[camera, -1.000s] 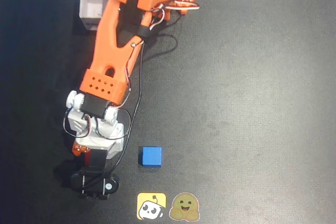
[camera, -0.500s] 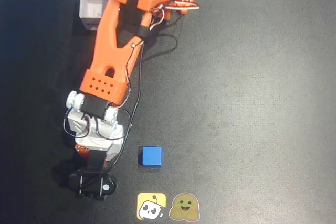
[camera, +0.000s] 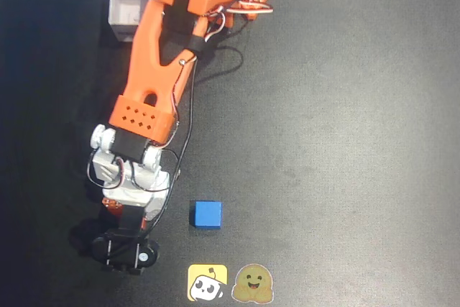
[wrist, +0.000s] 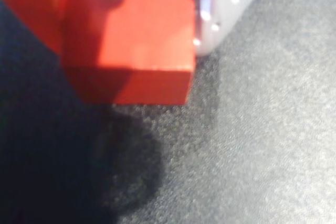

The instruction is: Put the red cube on top of the blue cube.

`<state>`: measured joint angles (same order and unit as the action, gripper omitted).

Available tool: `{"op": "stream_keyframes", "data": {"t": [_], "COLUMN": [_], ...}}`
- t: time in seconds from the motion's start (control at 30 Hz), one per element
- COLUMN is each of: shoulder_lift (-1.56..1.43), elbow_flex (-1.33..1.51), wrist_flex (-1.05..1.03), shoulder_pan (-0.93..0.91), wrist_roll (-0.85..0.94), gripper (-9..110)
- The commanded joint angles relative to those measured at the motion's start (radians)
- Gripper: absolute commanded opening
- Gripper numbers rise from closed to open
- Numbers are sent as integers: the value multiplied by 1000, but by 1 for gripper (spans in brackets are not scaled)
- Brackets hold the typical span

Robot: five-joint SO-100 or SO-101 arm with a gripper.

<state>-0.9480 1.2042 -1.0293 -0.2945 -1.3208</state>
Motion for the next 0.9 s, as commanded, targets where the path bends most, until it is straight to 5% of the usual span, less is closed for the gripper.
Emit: {"op": "stream_keyframes", "data": {"t": [0.0, 0.87], "shoulder_lift": [-43, -256], "elbow_flex": [-38, -123], "wrist_flex": [-17, -241], "shoulder_pan": [11, 32], "wrist_roll": [-25, -146], "gripper": [6, 6]}}
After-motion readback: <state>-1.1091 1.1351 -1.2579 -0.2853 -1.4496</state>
